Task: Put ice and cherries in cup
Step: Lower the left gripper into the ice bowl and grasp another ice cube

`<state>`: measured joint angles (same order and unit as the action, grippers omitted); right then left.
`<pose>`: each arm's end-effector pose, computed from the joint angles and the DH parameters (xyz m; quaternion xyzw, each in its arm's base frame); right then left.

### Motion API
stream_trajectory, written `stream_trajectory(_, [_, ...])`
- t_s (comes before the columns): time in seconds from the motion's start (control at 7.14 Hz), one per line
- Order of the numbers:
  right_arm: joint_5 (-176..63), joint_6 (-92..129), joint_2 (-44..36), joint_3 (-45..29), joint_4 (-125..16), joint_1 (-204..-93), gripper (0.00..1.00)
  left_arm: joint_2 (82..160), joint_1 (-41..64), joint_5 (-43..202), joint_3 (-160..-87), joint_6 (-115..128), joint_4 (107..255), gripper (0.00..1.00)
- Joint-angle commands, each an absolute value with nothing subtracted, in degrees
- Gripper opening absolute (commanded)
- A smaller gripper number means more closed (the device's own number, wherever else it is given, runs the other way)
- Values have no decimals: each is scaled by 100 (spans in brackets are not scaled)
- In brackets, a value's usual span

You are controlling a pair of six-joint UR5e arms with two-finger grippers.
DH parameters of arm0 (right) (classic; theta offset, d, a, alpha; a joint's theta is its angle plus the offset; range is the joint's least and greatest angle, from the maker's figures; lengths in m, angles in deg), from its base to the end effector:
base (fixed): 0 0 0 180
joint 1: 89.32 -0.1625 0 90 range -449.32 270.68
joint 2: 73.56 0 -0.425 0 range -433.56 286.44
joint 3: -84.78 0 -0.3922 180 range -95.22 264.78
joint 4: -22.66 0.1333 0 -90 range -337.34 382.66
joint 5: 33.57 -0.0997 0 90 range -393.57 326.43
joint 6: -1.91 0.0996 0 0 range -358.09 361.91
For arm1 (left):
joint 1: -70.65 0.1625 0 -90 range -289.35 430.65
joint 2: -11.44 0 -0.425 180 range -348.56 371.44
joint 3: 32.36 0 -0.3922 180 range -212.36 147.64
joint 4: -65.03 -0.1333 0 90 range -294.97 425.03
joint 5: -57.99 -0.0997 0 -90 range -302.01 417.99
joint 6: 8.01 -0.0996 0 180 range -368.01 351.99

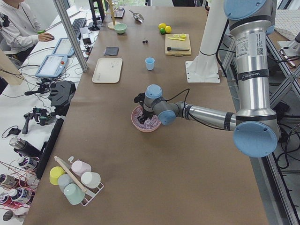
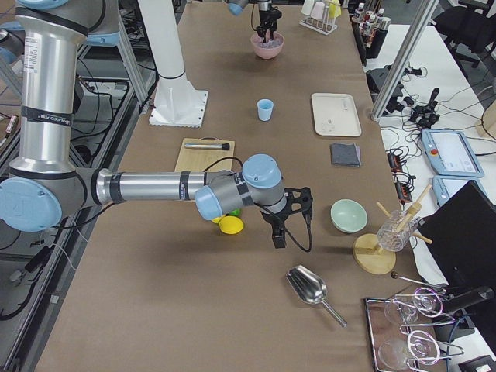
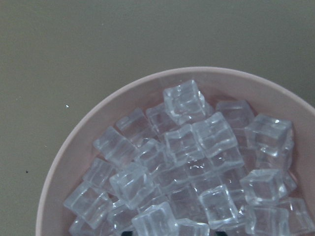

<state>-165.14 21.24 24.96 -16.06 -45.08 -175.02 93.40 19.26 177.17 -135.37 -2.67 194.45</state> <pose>0.0332 -0.4543 0.5932 0.1238 -0.3801 0.0446 0.9155 0.2229 -0.4150 0.5417 0.2517 0.3531 0.3477 0.8313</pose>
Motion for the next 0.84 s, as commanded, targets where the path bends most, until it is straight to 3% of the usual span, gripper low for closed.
stream_trajectory(0.0, [-16514, 2124, 2496, -1585, -4501, -17502, 100, 9458, 1897, 17726, -13449, -265, 19432, 63])
stream_trajectory(0.7, [-16523, 2124, 2496, -1585, -4501, -17502, 100, 9485, 1915, 17726, -13414, -257, 19414, 49])
